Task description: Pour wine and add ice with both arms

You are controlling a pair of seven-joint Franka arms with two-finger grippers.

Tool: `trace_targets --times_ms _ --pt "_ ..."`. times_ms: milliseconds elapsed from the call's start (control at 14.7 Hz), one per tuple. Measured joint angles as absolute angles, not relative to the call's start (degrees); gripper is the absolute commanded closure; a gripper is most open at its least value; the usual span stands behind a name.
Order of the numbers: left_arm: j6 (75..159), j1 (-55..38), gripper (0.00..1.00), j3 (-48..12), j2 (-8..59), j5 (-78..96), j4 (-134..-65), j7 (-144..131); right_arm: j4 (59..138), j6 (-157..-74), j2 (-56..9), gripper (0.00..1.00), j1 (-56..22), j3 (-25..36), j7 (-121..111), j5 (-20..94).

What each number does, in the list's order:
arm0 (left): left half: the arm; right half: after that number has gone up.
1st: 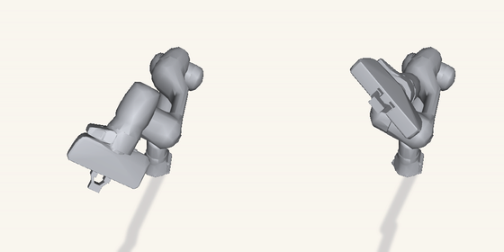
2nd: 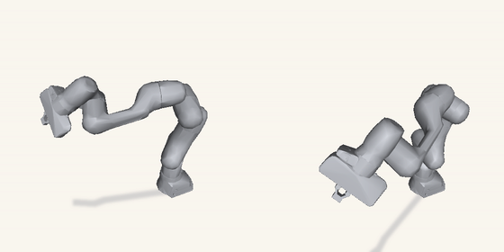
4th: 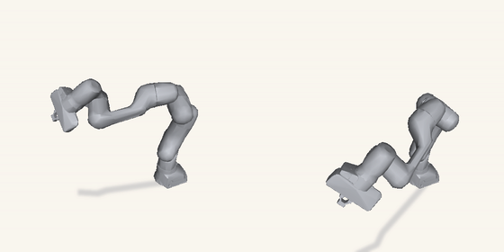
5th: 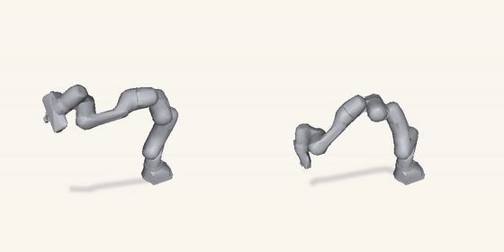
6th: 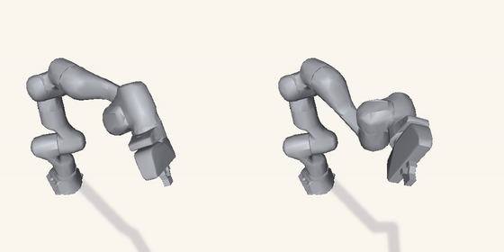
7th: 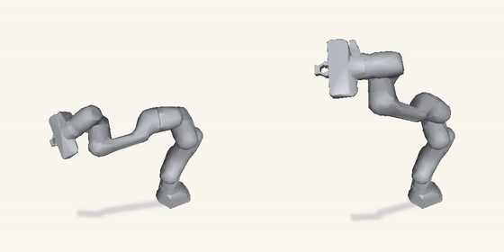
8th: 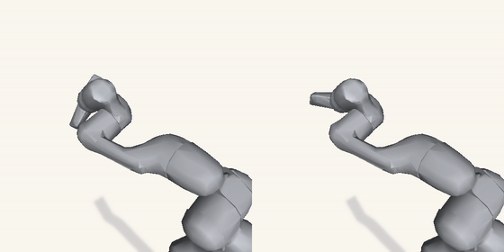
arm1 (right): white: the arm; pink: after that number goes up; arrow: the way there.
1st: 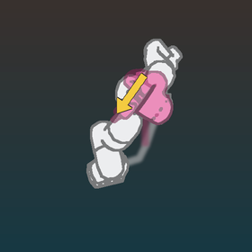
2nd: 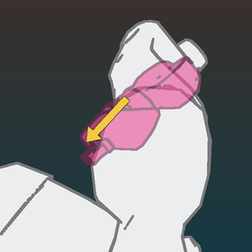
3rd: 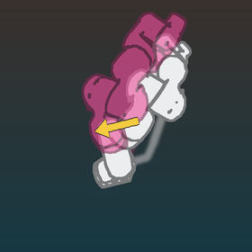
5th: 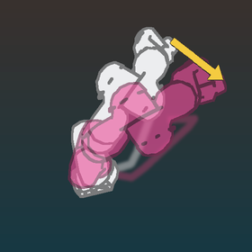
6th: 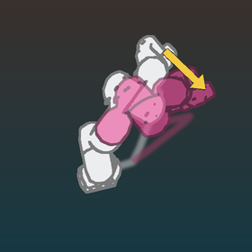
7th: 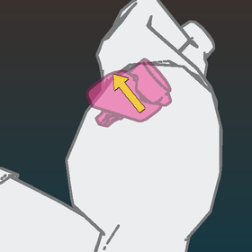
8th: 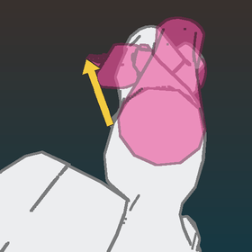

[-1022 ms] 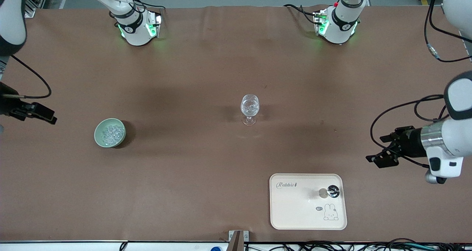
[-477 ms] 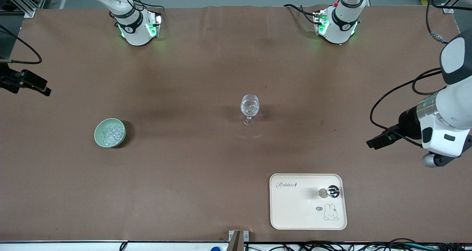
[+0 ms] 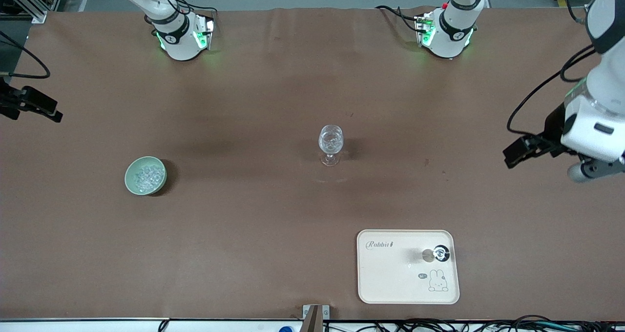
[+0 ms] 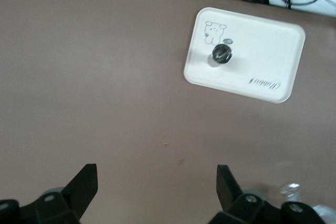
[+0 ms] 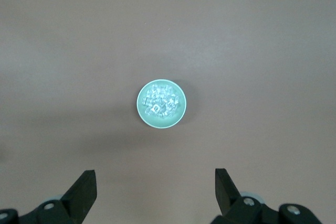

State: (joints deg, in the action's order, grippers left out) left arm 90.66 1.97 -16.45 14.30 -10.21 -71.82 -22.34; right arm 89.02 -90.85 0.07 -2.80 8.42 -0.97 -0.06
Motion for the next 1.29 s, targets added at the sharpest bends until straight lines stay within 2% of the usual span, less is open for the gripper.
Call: trace_targets --times_ms 136,477,681,1022,1294 --pt "90.5 0.8 0.0 -14.1 10.0 -10.2 -75.9 -18.7 88.1 -90.8 0.1 0.0 -2.1 8.5 -1.7 -0.1" --pt "90.5 0.7 0.0 -13.3 0.2 -9.1 -85.9 -16.6 88.1 -89.4 -0.1 0.0 -2.1 8.2 -1.8 -0.1" --pt "90.6 0.6 0.0 -10.2 -4.2 -3.7 -91.1 -15.5 88.1 -89.0 -0.2 0.0 -2.1 8.2 -1.8 -0.1" --pt "91.3 0.5 0.0 -9.1 -9.0 -2.3 -97.6 -14.7 88.1 -89.0 -0.2 0.0 -2.1 8.2 -1.8 -0.1" --pt "91.5 0.9 0.0 -9.0 -10.5 -2.3 -99.1 -12.4 88.1 -89.0 -0.3 0.0 -2.1 8.2 -1.8 -0.1"
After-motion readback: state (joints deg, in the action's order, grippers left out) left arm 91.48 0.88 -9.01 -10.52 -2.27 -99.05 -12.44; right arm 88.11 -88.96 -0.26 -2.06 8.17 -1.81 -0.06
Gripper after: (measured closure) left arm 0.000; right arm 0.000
